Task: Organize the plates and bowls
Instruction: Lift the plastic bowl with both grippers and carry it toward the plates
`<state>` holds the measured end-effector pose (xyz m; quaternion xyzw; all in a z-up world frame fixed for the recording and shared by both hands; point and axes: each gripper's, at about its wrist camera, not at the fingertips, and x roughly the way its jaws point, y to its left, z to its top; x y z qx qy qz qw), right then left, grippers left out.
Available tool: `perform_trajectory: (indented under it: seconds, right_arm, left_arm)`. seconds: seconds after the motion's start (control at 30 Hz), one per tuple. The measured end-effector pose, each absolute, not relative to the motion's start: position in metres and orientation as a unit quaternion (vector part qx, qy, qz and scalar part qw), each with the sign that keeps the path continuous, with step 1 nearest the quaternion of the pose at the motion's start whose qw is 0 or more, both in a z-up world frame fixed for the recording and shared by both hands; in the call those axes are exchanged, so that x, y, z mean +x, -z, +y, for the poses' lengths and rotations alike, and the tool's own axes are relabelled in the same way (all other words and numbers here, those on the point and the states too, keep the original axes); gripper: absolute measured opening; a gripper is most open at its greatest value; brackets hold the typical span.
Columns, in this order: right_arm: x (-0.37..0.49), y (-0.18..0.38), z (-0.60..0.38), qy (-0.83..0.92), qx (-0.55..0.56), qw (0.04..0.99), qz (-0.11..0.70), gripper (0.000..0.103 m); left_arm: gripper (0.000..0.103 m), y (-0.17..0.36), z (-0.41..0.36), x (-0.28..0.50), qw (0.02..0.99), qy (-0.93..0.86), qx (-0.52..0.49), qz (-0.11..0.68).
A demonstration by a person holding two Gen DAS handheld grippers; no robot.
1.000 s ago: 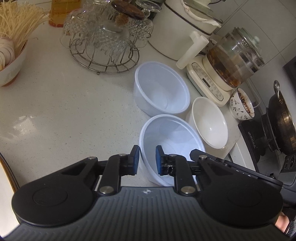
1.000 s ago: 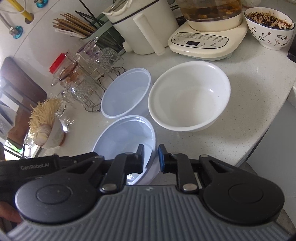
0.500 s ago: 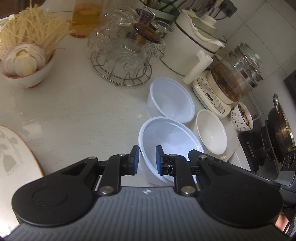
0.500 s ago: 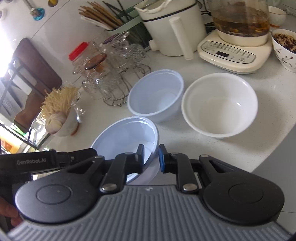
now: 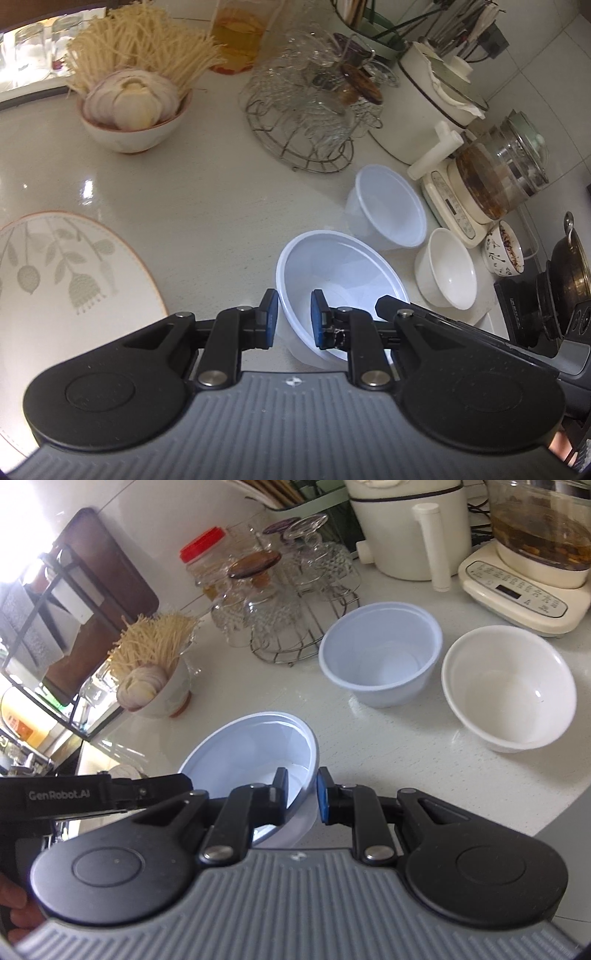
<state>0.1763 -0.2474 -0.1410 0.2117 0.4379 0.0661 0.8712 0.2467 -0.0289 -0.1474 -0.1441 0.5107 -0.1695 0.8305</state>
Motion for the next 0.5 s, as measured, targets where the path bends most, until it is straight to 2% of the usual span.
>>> perform_trajectory:
  seconds: [0.5]
  right_arm:
    - [0.177, 0.164, -0.228, -0.073, 0.199, 0.861, 0.463, 0.021]
  left_arm:
    - [0.022, 0.172, -0.022, 0.239, 0.833, 0.155, -0.109, 0.520]
